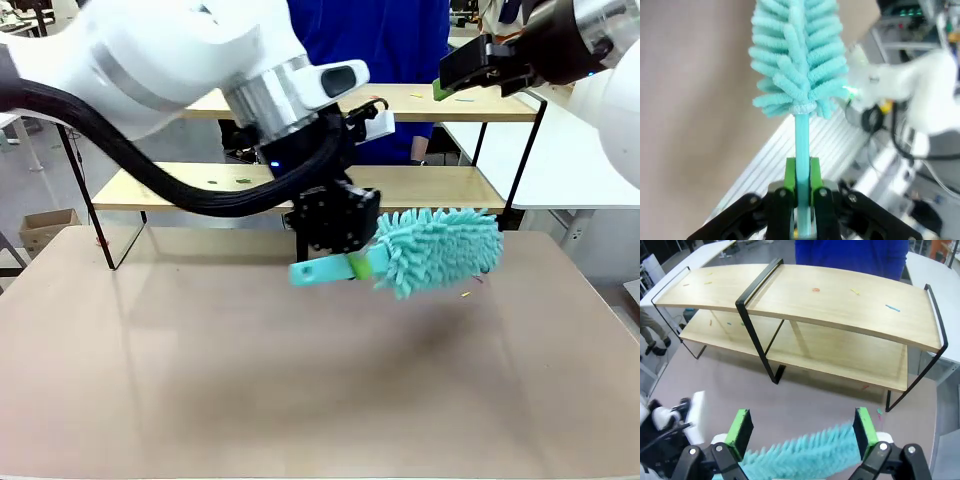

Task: Clean the shelves.
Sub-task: Clean a randomly selected level of the Shelf with the Duster.

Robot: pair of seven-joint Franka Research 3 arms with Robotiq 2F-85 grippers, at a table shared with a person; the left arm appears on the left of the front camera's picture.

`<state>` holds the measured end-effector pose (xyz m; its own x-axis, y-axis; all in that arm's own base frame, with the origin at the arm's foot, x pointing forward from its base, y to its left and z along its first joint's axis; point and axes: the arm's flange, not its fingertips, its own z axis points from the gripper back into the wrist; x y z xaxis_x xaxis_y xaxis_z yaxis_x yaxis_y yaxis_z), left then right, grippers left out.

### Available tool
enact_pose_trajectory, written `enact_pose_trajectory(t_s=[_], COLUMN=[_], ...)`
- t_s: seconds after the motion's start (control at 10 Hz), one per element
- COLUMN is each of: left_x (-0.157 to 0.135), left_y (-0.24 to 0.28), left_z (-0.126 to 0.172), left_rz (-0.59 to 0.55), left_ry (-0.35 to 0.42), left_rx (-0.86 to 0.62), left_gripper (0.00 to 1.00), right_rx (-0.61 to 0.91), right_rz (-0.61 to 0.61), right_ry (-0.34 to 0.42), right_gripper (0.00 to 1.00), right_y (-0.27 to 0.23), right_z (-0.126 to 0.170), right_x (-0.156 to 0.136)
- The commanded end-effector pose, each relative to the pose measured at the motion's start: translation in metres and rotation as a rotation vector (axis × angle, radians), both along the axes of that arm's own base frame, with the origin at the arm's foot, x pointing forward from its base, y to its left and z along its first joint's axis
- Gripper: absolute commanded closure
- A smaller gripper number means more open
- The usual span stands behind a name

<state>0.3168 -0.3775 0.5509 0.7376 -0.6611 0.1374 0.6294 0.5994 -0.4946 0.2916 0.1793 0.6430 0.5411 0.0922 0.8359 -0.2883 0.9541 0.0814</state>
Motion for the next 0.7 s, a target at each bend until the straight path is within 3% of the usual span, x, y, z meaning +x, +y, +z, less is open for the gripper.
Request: enact_pose_trajectory(t_s=[0.0, 0.1, 0.3, 0.6], left_x=[-0.037, -0.060, -0.104, -0.170], left_y=[0.081, 0.127, 0.235, 0.386], left_z=[0.023, 0.035, 0.059, 0.088], left_rz=[-0.168, -0.198, 0.016, 0.580], left_ry=[0.046, 0.019, -0.153, -0.284], left_rx=[-0.010, -0.031, -0.151, -0.410], left_gripper=[0.88, 0.88, 0.88, 0.88], right_rx=[0.006, 0.006, 0.006, 0.006], right_rz=[-0.001, -0.001, -0.001, -0.001], right_ry=[0.002, 0.002, 0.002, 0.002], right_gripper=[0.00, 0.00, 0.00, 0.00], right_y=[0.000, 0.000, 0.000, 0.000], right_z=[0.000, 0.000, 0.000, 0.000], right_x=[0.000, 0.000, 0.000, 0.000])
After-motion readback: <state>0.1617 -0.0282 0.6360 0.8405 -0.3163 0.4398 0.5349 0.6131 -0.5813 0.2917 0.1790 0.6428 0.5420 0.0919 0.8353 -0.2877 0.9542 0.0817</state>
